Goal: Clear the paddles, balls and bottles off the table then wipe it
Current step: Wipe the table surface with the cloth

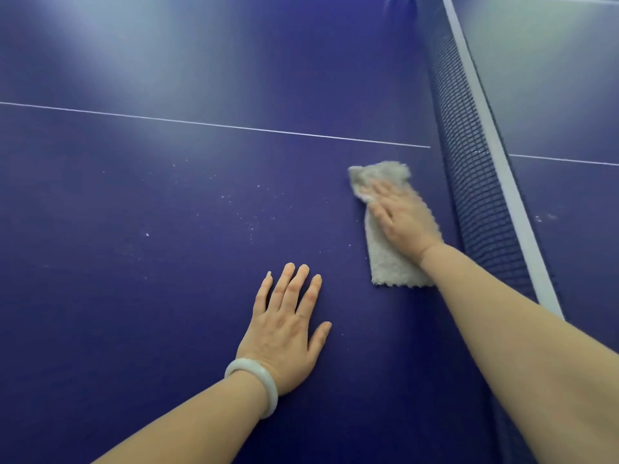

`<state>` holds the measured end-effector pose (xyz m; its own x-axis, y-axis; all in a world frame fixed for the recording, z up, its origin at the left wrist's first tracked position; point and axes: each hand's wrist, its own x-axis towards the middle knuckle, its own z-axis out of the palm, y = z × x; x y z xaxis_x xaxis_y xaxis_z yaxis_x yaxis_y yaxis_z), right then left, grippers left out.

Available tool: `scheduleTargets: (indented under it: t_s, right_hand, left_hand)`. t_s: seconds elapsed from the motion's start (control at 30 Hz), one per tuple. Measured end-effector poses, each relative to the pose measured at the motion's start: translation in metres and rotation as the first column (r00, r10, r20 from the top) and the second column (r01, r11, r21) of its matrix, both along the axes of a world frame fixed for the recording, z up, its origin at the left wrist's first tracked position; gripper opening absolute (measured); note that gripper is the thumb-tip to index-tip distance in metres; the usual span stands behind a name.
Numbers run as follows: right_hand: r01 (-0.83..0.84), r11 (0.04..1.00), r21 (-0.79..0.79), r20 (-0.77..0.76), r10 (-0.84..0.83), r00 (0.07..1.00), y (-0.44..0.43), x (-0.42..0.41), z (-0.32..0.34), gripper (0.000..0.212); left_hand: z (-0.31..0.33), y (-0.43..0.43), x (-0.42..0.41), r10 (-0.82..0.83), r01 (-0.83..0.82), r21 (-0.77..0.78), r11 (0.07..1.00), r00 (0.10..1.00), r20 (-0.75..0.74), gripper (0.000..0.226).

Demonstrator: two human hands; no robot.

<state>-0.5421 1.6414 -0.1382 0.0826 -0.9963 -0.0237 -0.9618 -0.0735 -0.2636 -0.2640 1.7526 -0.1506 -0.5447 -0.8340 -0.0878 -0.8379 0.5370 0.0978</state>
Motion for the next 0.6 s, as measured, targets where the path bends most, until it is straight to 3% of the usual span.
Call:
scheduleTargets:
  t_s: [0.13,0.2,0.3,0.4,0.43,0.5,0.6]
  right_hand:
    - [0.446,0.894,0.046,-0.104,-0.44,0.892,-0.019,-0.028,-0.006,0.059]
    - [0.476,0.876,0.07,-0.132,-0.465,0.875,-0.032,-0.006,-0.005,0.06]
    - [0.178,0.982,0.061,-0.133,-0.169,0.977,-0.032,0.039,-0.004,0.061]
    - [-0.11,0.991,0.08,-0.152,0.121,0.981,0.006,0.049,-0.004,0.068]
    - [-0.084,0.994,0.067,-0.143,0.093,0.985,0.016,0.037,-0.004,0.067]
    - [0.162,0.986,0.034,-0.156,-0.155,0.975,0.023,0.002,-0.008,0.061]
    - [0.478,0.878,0.037,-0.16,-0.467,0.87,0.01,-0.036,-0.01,0.06]
  left_hand:
    - [0.0,0.0,0.001,0.003,-0.003,0.002,1.0,1.0,-0.013,0.066]
    - [-0.001,0.0,0.001,0.004,-0.004,0.006,1.0,1.0,-0.015,0.067]
    - [0.0,0.001,0.001,0.015,-0.015,0.013,1.0,1.0,-0.012,0.067]
    - [0.0,0.0,0.001,0.014,-0.014,0.013,1.0,1.0,-0.012,0.067]
    - [0.0,0.0,0.001,0.011,-0.011,0.01,1.0,1.0,-0.008,0.067]
    - [0.0,0.0,0.0,0.008,-0.008,0.007,1.0,1.0,-0.011,0.067]
    - [0.0,0.0,-0.001,0.008,-0.008,0.014,1.0,1.0,-0.016,0.067]
